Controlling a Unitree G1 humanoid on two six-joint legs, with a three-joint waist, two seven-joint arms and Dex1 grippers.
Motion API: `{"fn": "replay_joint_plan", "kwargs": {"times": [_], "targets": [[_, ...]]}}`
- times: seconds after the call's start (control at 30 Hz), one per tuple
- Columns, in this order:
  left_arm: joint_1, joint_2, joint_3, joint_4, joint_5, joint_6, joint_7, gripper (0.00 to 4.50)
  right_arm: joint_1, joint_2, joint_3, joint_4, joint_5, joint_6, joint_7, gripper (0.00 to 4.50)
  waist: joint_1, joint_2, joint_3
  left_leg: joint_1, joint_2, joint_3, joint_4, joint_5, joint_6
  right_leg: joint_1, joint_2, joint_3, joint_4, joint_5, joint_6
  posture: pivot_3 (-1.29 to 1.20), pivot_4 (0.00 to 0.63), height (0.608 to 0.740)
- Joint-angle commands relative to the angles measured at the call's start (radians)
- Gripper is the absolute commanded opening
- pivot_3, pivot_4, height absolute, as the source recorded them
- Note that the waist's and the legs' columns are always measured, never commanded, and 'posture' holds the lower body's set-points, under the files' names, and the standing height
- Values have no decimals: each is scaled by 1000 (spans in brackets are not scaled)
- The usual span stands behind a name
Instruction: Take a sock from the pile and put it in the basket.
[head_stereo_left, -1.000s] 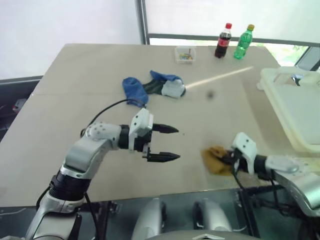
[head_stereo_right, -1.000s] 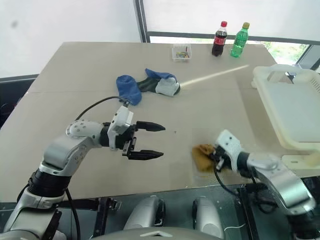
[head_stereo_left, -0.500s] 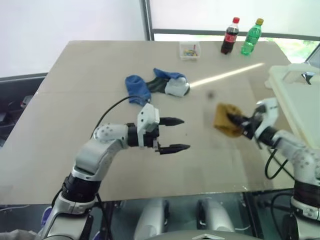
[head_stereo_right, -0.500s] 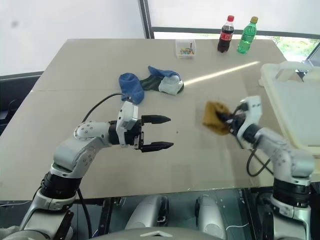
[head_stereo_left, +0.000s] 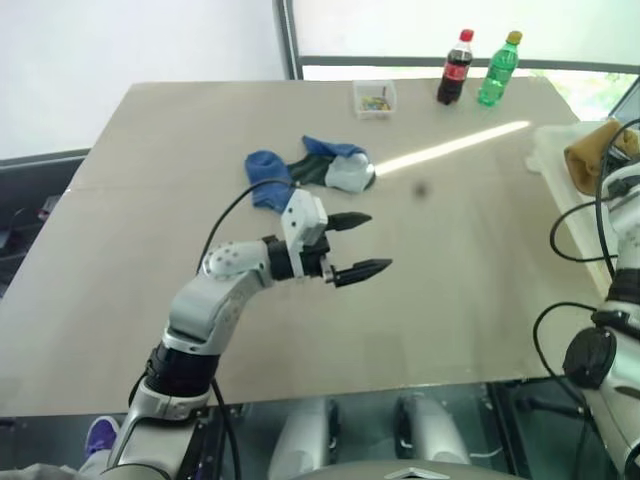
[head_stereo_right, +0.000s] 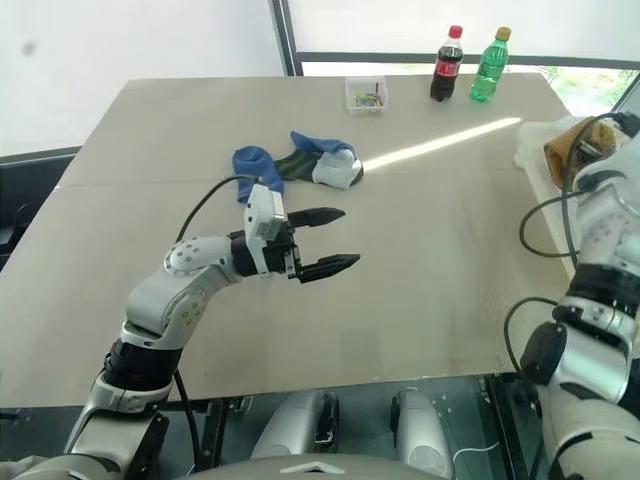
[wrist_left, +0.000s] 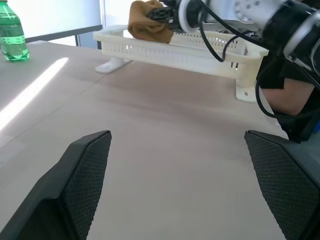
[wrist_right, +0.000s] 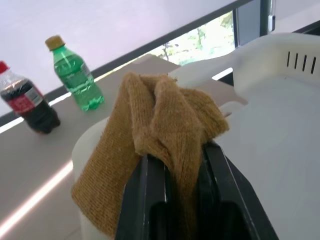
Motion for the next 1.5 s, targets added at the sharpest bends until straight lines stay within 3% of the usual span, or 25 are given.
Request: {"fn": "replay_joint_plan", "kwargs": {"times": [0.03, 0.07, 0.13, 0.2, 0.4, 0.6, 0.77, 0.93, 1.03, 1.13, 1.23, 1.37, 1.5], "targets": [[19, 7, 22, -44, -3, -20, 7, 4500, -91, -66, 22, 227, -46, -141, 15, 25, -2, 0, 0, 0, 0, -1, -1, 0, 0, 0, 0, 0, 0, 0, 0, 0, 150, 732], [26, 6, 24, -51, -7, -22, 10, 4500, -112, -77, 21, 290, -46, -152, 23, 25, -3, 0, 0, 0, 1, 0, -1, 0, 0, 0, 0, 0, 0, 0, 0, 0, 150, 732], [39, -2, 32, -62, -11, -27, 26, 4500, -141, -96, 25, 374, -51, -171, 37, 1058, -4, 0, 0, 0, 1, 1, -3, 2, -3, -1, 0, 1, -1, -1, 1, 0, 150, 732], [49, -9, 39, -68, -12, -35, 38, 4500, -157, -108, 25, 418, -50, -179, 44, 1767, -4, 0, 0, 0, 2, 2, -6, 2, -3, -1, 0, 1, -2, -1, 1, 0, 150, 732], [57, -34, 45, -56, -6, -61, 63, 4500, -168, -128, 36, 429, -43, -165, 58, 4469, -4, 0, 0, 1, 1, 3, -7, 2, -3, -2, -1, 3, -2, -1, 1, 0, 150, 732], [41, -51, 44, -18, 3, -91, 66, 4500, -95, -105, -2, 210, 40, -138, 131, 4469, -2, 1, 0, 1, 2, 4, -7, 2, -3, -2, -1, 3, -1, -1, 1, 0, 150, 732], [52, -45, 48, 12, 13, -124, 56, 4500, 130, -13, 17, -309, 130, -23, 152, 4469, 0, 1, 0, 1, 2, 3, -8, 2, -3, -2, -1, 2, -1, 0, 1, 0, 150, 732], [147, -29, 107, 41, 85, -197, 142, 4500, 412, 49, 173, -842, 194, 121, 236, 4469, -6, 2, 0, 2, 3, 3, -8, 1, -2, -3, -1, 3, 0, -1, 1, 0, 150, 732], [203, 14, 161, 35, 68, -175, 135, 4500, 589, 51, 259, -1059, 194, 161, 285, 4469, -4, 2, 0, 2, 4, 3, -9, 0, 0, -4, -1, 3, 1, -1, 1, 0, 150, 732], [237, 50, 209, 11, 18, -130, 127, 4500, 771, -29, 380, -1176, 88, 92, 408, 4469, 10, 2, 0, 2, 4, 1, -9, -1, 0, -3, -1, 1, 0, -1, 1, 0, 150, 732], [280, 102, 265, -7, -2, -107, 116, 4500, 928, -64, 400, -1242, 74, 66, 488, 4469, 16, 1, 0, 1, 2, 2, -7, -1, 1, -3, -3, 1, -1, -1, 1, 0, 150, 732], [366, 184, 359, -42, -21, -89, 100, 4500, 1124, -138, 366, -1328, 42, 38, 592, 4469, 20, 1, 0, 2, 2, 2, -6, -1, 0, -2, -3, 2, -1, -3, -2, 0, 150, 732], [422, 230, 421, -73, -65, -54, 82, 4500, 1229, -156, 301, -1363, 45, 24, 629, 4469, 22, 1, 0, 3, 4, 2, -6, -1, 0, -2, -2, 0, 0, -4, -3, 0, 150, 732]]}}
